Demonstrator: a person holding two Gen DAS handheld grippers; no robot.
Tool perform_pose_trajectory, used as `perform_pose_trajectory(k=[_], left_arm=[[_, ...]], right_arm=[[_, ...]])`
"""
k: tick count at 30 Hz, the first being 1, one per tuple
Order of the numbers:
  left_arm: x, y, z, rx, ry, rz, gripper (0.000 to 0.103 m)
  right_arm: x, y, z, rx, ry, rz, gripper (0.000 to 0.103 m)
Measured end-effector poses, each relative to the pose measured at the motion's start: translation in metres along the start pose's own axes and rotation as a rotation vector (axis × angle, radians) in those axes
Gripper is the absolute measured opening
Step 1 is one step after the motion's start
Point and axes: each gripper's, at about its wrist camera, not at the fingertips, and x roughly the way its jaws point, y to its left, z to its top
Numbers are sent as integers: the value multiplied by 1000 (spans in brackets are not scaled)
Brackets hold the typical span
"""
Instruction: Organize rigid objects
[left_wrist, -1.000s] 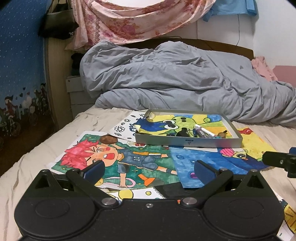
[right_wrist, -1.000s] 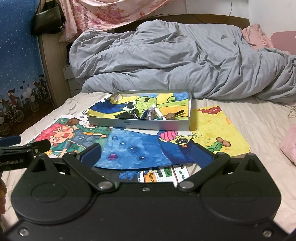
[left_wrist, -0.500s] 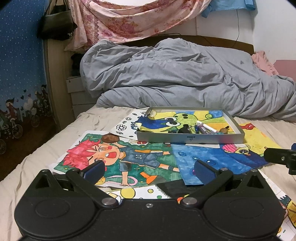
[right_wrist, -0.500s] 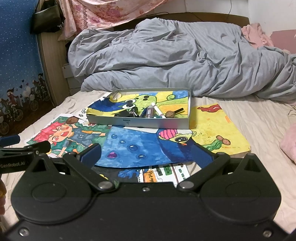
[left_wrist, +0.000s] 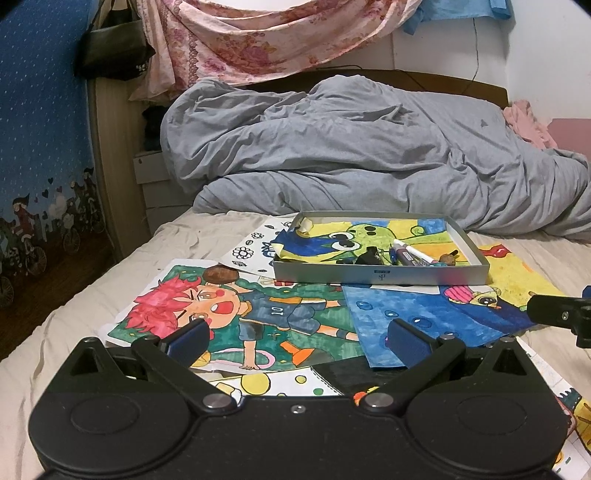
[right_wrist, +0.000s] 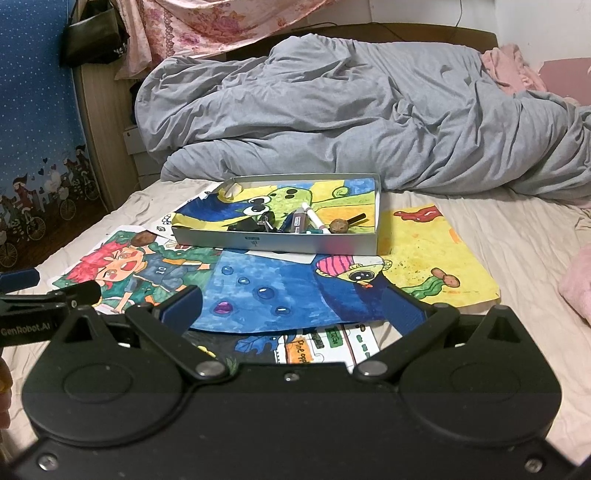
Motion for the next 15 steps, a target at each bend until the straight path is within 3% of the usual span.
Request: perform_pose_trajectory(k=[15], left_arm=[[-3, 1, -2, 11, -13, -5, 102]], right_arm=[[0, 0, 0, 0, 2, 0, 103]])
